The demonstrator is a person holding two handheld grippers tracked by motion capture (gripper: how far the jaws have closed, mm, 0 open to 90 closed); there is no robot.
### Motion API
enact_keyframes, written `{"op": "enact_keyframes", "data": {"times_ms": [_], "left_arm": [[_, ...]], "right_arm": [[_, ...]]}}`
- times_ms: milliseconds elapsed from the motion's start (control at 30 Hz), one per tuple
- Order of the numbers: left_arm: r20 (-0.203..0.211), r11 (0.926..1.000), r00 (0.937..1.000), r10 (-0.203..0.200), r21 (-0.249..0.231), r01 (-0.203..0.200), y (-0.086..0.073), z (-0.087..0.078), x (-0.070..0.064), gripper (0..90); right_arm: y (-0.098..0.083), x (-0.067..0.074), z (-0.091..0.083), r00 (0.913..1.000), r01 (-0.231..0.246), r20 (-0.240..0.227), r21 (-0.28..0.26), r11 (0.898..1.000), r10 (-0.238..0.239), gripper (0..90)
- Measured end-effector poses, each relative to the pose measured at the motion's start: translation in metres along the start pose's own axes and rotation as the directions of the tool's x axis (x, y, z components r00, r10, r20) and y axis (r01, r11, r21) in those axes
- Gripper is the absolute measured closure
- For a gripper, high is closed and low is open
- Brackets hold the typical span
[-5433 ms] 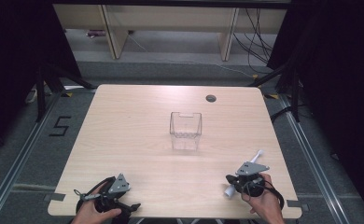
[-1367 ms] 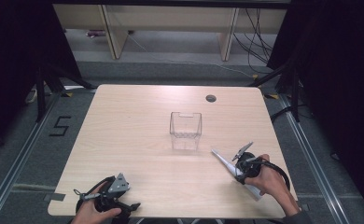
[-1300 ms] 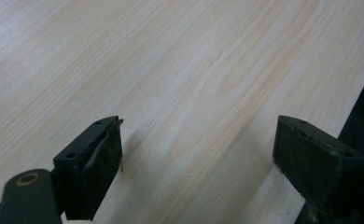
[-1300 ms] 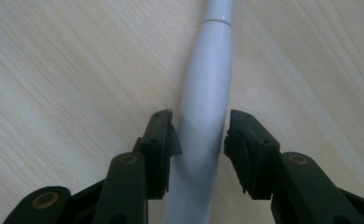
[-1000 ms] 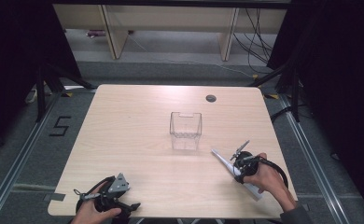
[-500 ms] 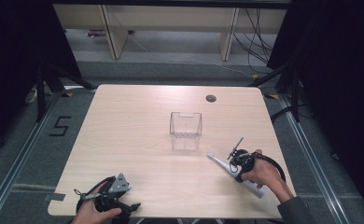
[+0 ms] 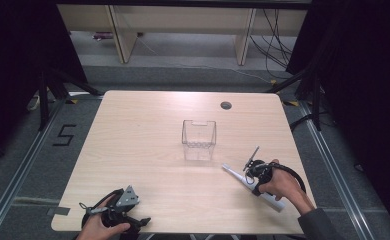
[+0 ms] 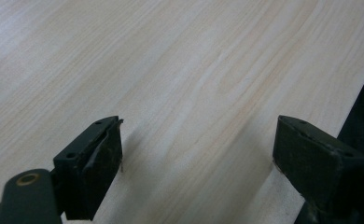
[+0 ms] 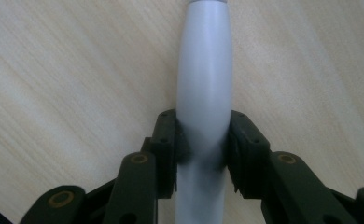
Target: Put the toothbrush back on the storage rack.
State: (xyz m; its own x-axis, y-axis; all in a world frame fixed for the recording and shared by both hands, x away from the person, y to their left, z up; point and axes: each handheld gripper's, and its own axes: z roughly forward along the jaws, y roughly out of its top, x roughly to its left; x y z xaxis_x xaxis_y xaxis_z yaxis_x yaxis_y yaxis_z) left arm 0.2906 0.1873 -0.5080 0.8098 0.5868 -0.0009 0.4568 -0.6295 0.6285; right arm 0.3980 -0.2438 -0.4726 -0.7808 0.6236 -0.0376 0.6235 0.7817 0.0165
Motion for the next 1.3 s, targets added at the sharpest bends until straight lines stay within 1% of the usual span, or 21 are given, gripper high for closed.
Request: {"op": "enact_keyframes", "data": {"times_ms": [200, 233, 333, 367, 400, 433, 467, 533, 600, 700, 767, 833, 867, 900, 1033, 1133, 1167, 1200, 1233, 1267, 1300], "left_arm": [[0.003, 0.9999, 1.0000, 0.004, 0.017, -0.004, 0.000, 0.000, 0.001, 15.2], [0.001, 1.0000, 1.0000, -0.004, 0.009, 0.004, 0.000, 0.001, 0.001, 15.2], [0.003, 0.9999, 1.0000, -0.004, 0.010, 0.004, 0.000, 0.000, 0.001, 15.2], [0.003, 0.9999, 1.0000, -0.001, 0.013, 0.001, 0.000, 0.000, 0.001, 15.1], [0.003, 0.9999, 1.0000, 0.001, 0.014, -0.001, 0.000, 0.000, 0.001, 15.1], [0.002, 0.9999, 1.0000, 0.000, 0.012, 0.000, 0.000, 0.001, 0.001, 15.2], [0.002, 0.9999, 1.0000, 0.001, 0.013, -0.001, 0.000, 0.000, 0.001, 15.1], [0.002, 0.9999, 1.0000, -0.001, 0.011, 0.001, 0.000, 0.000, 0.001, 15.2], [0.008, 0.9998, 1.0000, 0.001, 0.021, -0.001, 0.001, -0.001, 0.001, 15.2], [0.008, 0.9998, 1.0000, 0.001, 0.019, -0.001, 0.001, 0.000, 0.001, 15.2], [0.007, 0.9998, 1.0000, 0.001, 0.020, -0.001, 0.001, 0.000, 0.001, 15.2], [0.006, 0.9998, 1.0000, 0.001, 0.018, -0.001, 0.001, -0.001, 0.001, 15.2], [0.006, 0.9999, 1.0000, 0.000, 0.015, 0.000, 0.001, -0.001, 0.002, 15.2], [0.000, 0.9999, 0.9999, -0.016, -0.001, 0.016, 0.000, 0.000, 0.001, 15.2], [-0.004, 1.0000, 1.0000, -0.008, -0.003, 0.008, 0.000, 0.000, 0.001, 15.2], [-0.003, 0.9998, 0.9998, -0.017, -0.003, 0.017, 0.000, 0.000, 0.001, 15.2], [-0.003, 0.9999, 0.9999, -0.015, -0.003, 0.015, 0.000, 0.000, 0.001, 15.2], [-0.003, 0.9999, 0.9999, -0.015, -0.003, 0.015, 0.000, 0.000, 0.001, 15.2], [-0.004, 1.0000, 1.0000, -0.007, -0.002, 0.007, 0.000, 0.000, 0.002, 15.2], [-0.004, 1.0000, 1.0000, -0.007, -0.002, 0.007, 0.000, 0.000, 0.002, 15.2], [-0.005, 1.0000, 1.0000, -0.006, -0.001, 0.006, 0.000, 0.000, 0.002, 15.2]], "right_arm": [[-0.006, -0.004, -0.007, 0.9999, -0.016, -0.003, -0.035, 0.999, 0.015, 66.5], [-0.008, -0.005, -0.009, 0.9996, -0.022, 0.018, -0.059, 0.998, 0.023, 66.6], [-0.010, -0.006, -0.012, 0.9996, -0.007, 0.028, -0.071, 0.997, 0.009, 66.6], [-0.012, -0.008, -0.014, 0.9995, -0.012, 0.029, -0.105, 0.994, 0.015, 66.6], [-0.013, -0.006, -0.016, 0.9988, -0.046, 0.012, -0.116, 0.992, 0.048, 66.6], [-0.014, -0.009, -0.018, 0.9996, -0.015, 0.023, -0.130, 0.991, 0.019, 66.6], [-0.014, -0.009, -0.019, 0.9988, -0.042, 0.022, -0.133, 0.990, 0.045, 66.6], [-0.015, -0.010, -0.020, 0.9992, -0.034, 0.014, -0.152, 0.988, 0.036, 66.6], [-0.016, -0.012, -0.024, 0.9985, -0.052, 0.009, -0.171, 0.984, 0.054, 66.6], [-0.018, -0.016, -0.032, 0.9974, -0.063, 0.021, -0.219, 0.974, 0.069, 66.6], [-0.019, -0.017, -0.035, 0.9974, -0.063, 0.019, -0.230, 0.971, 0.070, 66.6], [-0.020, -0.018, -0.041, 0.9960, -0.081, 0.017, -0.256, 0.963, 0.088, 66.6], [-0.021, -0.020, -0.043, 0.9970, -0.062, 0.027, -0.277, 0.959, 0.072, 66.6], [-0.022, -0.019, -0.046, 0.9943, -0.092, 0.024, -0.301, 0.949, 0.104, 66.6], [-0.023, -0.021, -0.048, 0.9940, -0.076, 0.049, -0.331, 0.941, 0.098, 66.7], [-0.022, -0.021, -0.050, 0.9939, -0.080, 0.044, -0.339, 0.937, 0.101, 66.6], [-0.022, -0.022, -0.052, 0.9936, -0.088, 0.035, -0.355, 0.931, 0.107, 66.7], [-0.022, -0.022, -0.052, 0.9936, -0.088, 0.035, -0.355, 0.931, 0.107, 66.7], [-0.021, -0.023, -0.054, 0.9930, -0.096, 0.028, -0.376, 0.921, 0.115, 66.7], [-0.021, -0.023, -0.054, 0.9930, -0.096, 0.028, -0.376, 0.921, 0.115, 66.7], [-0.020, -0.024, -0.057, 0.9905, -0.109, 0.033, -0.401, 0.910, 0.133, 66.7]]}}
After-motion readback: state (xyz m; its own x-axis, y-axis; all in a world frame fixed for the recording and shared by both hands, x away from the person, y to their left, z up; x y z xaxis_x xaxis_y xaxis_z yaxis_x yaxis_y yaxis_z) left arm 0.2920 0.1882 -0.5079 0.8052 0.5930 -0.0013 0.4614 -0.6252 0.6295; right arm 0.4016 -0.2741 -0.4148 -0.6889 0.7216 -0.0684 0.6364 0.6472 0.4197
